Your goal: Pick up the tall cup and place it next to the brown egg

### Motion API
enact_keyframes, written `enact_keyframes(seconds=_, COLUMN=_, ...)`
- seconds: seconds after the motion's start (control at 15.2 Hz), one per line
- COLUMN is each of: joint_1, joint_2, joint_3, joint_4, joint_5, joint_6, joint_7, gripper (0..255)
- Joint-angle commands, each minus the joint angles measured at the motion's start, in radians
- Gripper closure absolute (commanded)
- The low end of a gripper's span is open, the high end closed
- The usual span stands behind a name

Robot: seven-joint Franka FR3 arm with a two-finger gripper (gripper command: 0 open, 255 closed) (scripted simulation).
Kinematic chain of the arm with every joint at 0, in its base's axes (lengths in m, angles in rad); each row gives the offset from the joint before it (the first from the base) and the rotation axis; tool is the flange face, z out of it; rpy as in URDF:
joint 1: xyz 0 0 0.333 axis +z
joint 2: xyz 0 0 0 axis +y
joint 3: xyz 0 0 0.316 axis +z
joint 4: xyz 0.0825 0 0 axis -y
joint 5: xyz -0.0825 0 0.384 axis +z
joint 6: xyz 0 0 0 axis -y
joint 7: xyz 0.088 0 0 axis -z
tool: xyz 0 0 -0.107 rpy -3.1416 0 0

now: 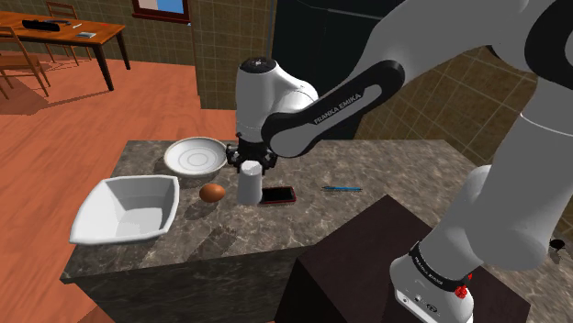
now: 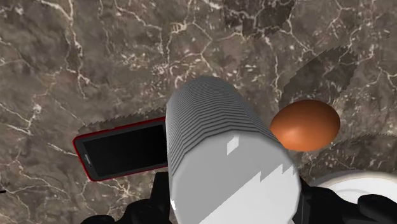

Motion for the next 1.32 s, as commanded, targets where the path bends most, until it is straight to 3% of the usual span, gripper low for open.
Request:
enact_keyframes(seconds=0.0, joint_1=0.004, joint_2=0.024, joint_3=-0.001, joint_4=0.008, joint_5=-0.012, joint_6=0.014, joint_7=0.015, gripper=255)
enact_keyframes(seconds=1.25, joint_1=0.039, joint_2=0.231, joint_3=-0.060, joint_4=-0.001, joint_5=-0.151, joint_6=0.215, joint_7=0.143, gripper=255)
